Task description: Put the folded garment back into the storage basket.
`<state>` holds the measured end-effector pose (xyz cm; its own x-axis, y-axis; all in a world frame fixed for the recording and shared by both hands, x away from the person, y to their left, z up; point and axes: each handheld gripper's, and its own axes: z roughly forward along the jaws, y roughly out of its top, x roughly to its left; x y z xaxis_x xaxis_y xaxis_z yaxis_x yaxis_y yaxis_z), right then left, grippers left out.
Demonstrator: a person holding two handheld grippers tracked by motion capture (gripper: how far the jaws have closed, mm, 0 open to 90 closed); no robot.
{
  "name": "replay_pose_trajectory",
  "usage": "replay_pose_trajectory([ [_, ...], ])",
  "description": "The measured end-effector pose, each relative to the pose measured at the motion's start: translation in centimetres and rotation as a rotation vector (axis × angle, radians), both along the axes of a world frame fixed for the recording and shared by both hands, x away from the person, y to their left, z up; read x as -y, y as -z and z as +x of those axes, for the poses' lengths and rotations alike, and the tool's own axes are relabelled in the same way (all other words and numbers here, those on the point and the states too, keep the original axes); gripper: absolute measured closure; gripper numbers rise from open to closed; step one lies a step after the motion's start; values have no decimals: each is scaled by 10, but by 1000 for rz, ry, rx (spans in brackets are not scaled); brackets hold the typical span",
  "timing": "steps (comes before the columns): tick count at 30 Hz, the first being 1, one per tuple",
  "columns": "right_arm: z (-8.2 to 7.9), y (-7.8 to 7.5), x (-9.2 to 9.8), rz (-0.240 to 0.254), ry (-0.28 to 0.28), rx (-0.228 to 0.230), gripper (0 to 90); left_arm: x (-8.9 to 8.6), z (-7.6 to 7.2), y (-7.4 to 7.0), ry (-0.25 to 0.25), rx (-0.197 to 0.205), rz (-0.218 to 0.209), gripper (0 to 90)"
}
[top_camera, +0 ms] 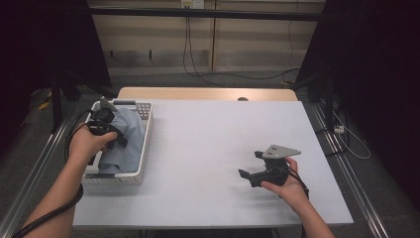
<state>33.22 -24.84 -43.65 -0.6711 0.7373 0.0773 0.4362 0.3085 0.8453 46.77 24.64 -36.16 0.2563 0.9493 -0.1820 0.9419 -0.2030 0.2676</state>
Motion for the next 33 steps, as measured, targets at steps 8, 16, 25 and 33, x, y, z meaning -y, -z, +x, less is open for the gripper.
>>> replay_pose_trajectory([
  [8, 0, -1, 0, 2, 0, 0, 72, 0, -1, 0, -7, -2, -1, 637],
  [16, 0, -1, 0, 1, 0, 1, 73, 3, 0, -1, -4, -1, -15, 635],
  [25, 0, -1, 0, 2, 1, 1, 73, 5, 0, -5, 2, 0, -27, 630],
  [33, -1, -1, 0, 3, 0, 1, 73, -1, 1, 2, -5, -15, -37, 579],
])
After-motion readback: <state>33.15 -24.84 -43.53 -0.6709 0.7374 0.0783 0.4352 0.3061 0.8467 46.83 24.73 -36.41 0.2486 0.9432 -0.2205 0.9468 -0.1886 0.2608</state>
